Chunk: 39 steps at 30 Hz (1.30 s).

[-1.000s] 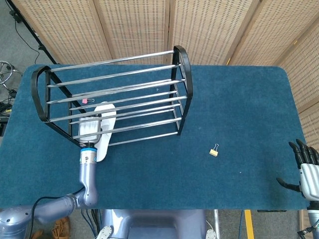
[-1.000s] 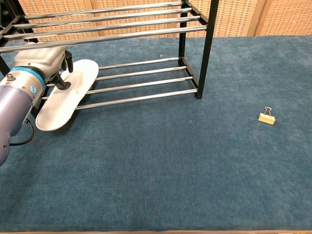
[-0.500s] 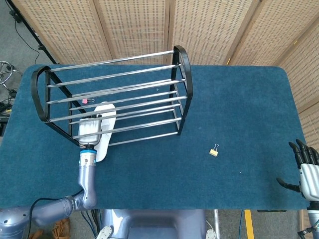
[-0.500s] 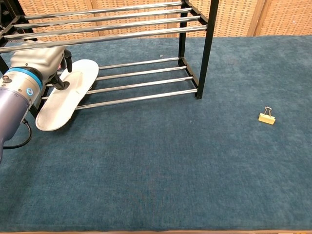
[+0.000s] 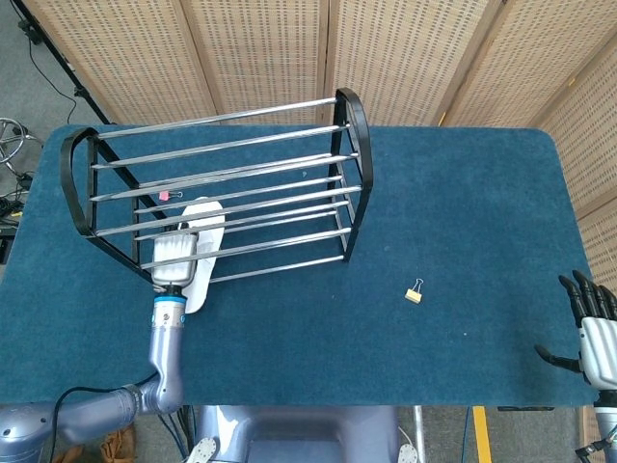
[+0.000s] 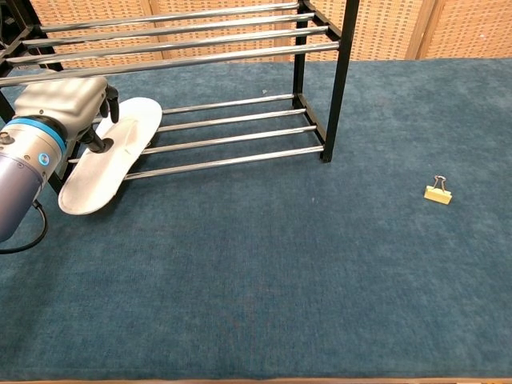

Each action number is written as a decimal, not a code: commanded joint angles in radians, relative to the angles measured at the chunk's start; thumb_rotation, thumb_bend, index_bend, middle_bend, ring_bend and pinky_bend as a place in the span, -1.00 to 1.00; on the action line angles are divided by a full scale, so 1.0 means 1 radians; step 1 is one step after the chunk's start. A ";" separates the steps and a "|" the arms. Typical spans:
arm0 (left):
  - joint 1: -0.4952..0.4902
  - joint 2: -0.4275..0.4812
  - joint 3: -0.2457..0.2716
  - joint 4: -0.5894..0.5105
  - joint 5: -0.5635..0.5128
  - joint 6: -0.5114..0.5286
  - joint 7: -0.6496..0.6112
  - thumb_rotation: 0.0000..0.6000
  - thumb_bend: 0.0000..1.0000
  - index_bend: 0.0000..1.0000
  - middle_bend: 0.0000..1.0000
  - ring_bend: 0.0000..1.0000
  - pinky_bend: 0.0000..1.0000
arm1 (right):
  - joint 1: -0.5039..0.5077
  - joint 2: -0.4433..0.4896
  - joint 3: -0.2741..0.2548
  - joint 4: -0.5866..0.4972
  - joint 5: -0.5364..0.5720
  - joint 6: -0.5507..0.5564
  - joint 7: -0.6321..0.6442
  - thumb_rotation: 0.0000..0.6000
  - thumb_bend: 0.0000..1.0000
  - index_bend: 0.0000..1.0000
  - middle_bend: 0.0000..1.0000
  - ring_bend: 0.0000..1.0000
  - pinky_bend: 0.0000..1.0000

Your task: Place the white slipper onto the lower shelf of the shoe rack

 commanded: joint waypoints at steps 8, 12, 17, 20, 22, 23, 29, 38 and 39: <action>0.007 0.004 0.020 -0.016 0.034 0.005 0.008 1.00 -0.41 -0.04 -0.21 -0.28 0.22 | 0.000 0.001 0.000 -0.001 0.002 -0.002 0.002 1.00 -1.00 -1.00 -1.00 -1.00 -1.00; 0.012 0.004 0.032 -0.034 0.051 0.006 0.014 1.00 -0.41 -0.04 -0.21 -0.28 0.22 | 0.000 0.002 0.000 -0.002 0.002 -0.003 0.002 1.00 -1.00 -1.00 -1.00 -1.00 -1.00; 0.020 0.004 0.045 -0.053 0.070 0.014 0.017 1.00 -0.41 -0.04 -0.21 -0.28 0.22 | -0.001 0.004 -0.001 -0.004 0.001 -0.001 0.004 1.00 -1.00 -1.00 -1.00 -1.00 -1.00; 0.025 0.007 0.053 -0.067 0.086 0.019 0.010 1.00 -0.41 -0.04 -0.21 -0.28 0.22 | -0.002 0.006 0.000 -0.005 0.002 -0.001 0.005 1.00 -1.00 -1.00 -1.00 -1.00 -1.00; 0.028 0.012 0.060 -0.082 0.102 0.019 0.003 1.00 -0.41 -0.04 -0.21 -0.28 0.22 | -0.001 0.006 0.000 -0.006 0.002 -0.002 0.004 1.00 -1.00 -1.00 -1.00 -1.00 -1.00; 0.029 0.015 0.063 -0.091 0.108 0.016 -0.003 1.00 -0.41 -0.04 -0.21 -0.28 0.22 | -0.001 0.006 0.000 -0.006 0.003 -0.002 0.003 1.00 -1.00 -1.00 -1.00 -1.00 -1.00; 0.040 0.040 0.097 -0.174 0.158 0.001 -0.037 1.00 -0.41 -0.04 -0.21 -0.27 0.22 | -0.002 0.006 -0.001 -0.009 0.001 -0.001 0.000 1.00 -1.00 -1.00 -1.00 -1.00 -1.00; 0.054 0.107 0.154 -0.267 0.271 -0.026 -0.143 1.00 -0.41 -0.04 -0.21 -0.26 0.22 | -0.001 0.006 -0.002 -0.008 0.000 -0.002 -0.002 1.00 -1.00 -1.00 -1.00 -1.00 -1.00; 0.053 0.120 0.164 -0.276 0.288 -0.035 -0.159 1.00 -0.41 -0.04 -0.20 -0.26 0.21 | 0.000 0.005 -0.002 -0.009 0.000 -0.003 -0.004 1.00 -1.00 -1.00 -1.00 -1.00 -1.00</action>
